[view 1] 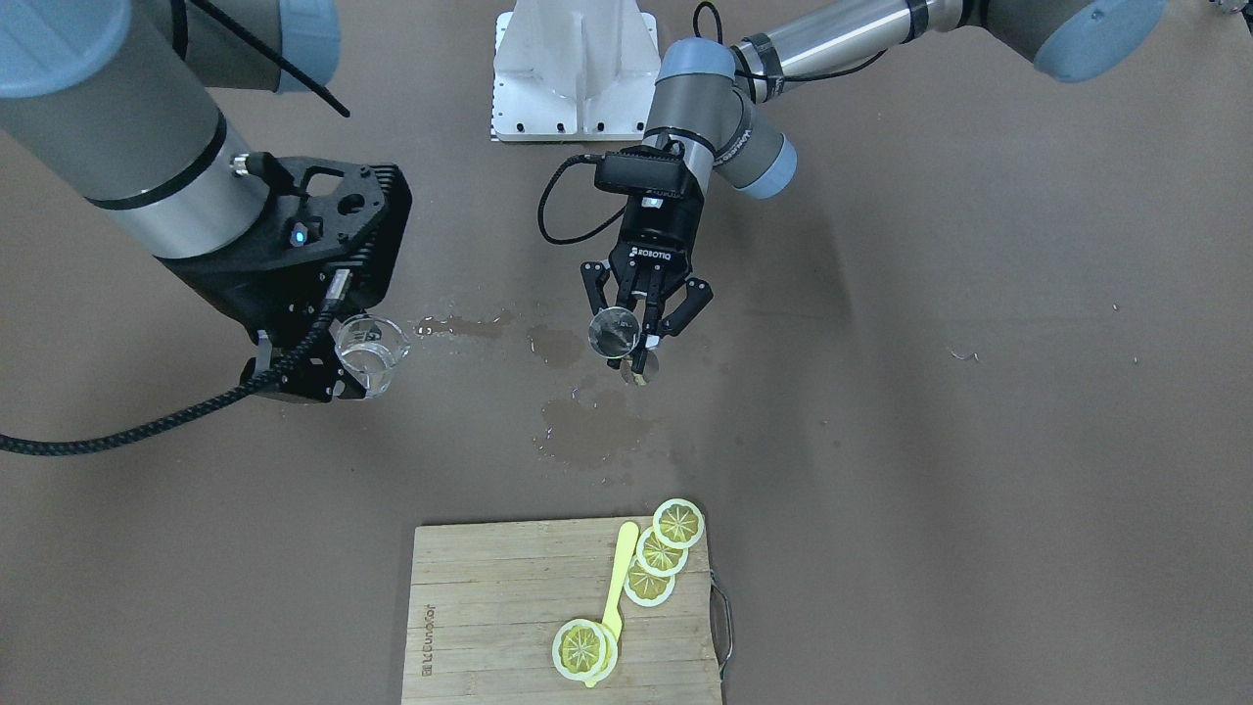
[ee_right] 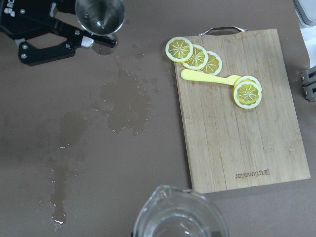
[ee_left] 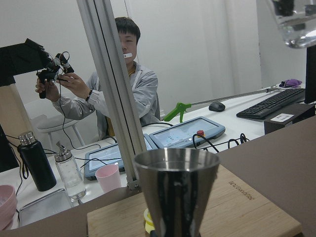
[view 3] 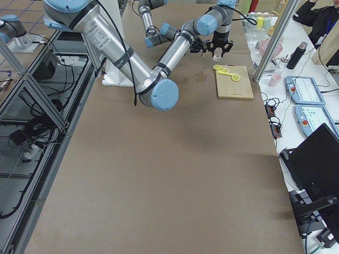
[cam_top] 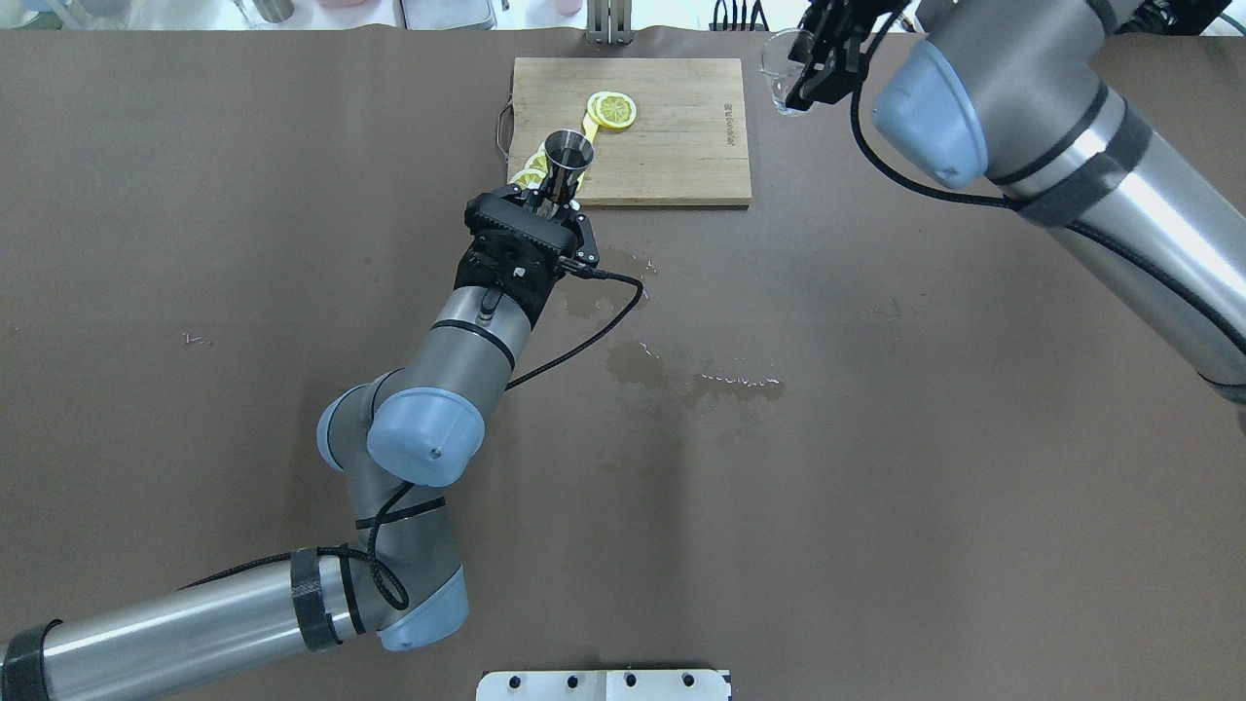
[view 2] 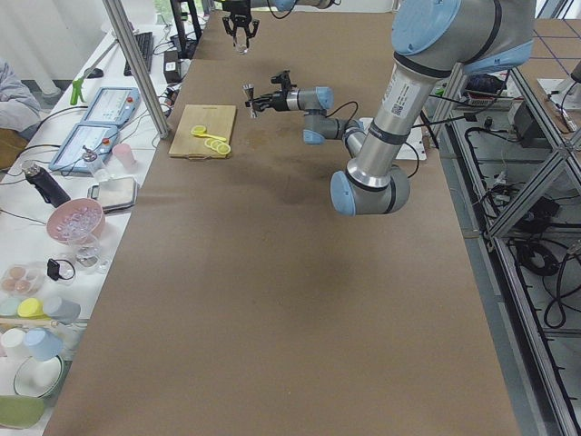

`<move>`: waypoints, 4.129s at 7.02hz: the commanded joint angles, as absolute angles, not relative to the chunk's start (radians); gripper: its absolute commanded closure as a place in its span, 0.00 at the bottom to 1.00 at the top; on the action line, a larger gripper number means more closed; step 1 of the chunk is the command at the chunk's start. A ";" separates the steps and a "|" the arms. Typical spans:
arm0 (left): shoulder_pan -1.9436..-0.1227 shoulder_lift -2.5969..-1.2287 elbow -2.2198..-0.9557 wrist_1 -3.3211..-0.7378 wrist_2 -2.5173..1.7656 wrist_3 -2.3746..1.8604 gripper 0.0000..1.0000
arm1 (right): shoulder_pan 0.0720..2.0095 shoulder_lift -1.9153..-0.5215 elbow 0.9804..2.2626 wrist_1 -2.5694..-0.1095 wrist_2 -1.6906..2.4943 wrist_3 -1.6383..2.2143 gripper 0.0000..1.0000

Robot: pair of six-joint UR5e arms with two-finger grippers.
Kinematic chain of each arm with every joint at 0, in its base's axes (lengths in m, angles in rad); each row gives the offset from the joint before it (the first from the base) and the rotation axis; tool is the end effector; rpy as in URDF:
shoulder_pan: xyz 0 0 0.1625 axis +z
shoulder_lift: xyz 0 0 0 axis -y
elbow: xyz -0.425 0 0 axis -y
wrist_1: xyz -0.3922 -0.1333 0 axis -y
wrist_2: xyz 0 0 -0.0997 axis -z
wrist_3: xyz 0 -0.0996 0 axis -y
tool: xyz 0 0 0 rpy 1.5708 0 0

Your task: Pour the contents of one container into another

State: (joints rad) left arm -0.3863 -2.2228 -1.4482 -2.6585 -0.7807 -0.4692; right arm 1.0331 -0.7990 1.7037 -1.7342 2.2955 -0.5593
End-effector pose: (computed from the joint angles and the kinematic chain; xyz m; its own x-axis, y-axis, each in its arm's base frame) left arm 0.5361 -0.4384 0.1994 0.8034 0.3509 -0.4810 0.4554 0.1583 0.8761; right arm -0.2816 -0.6036 0.1464 0.1503 -0.9870 0.0562 0.5398 0.1295 0.8318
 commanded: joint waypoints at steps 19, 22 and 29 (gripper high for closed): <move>-0.430 -1.128 -1.735 -3.214 -1.016 -0.615 1.00 | 0.993 -1.328 1.298 -0.457 2.559 -0.500 1.00; -0.324 -1.127 -1.695 -3.215 -0.777 -0.829 1.00 | 0.991 -1.351 1.267 -0.411 2.566 -0.497 1.00; -0.084 -1.129 -1.672 -2.624 -0.283 -1.646 1.00 | 0.991 -1.396 1.282 -0.405 2.569 -0.489 0.82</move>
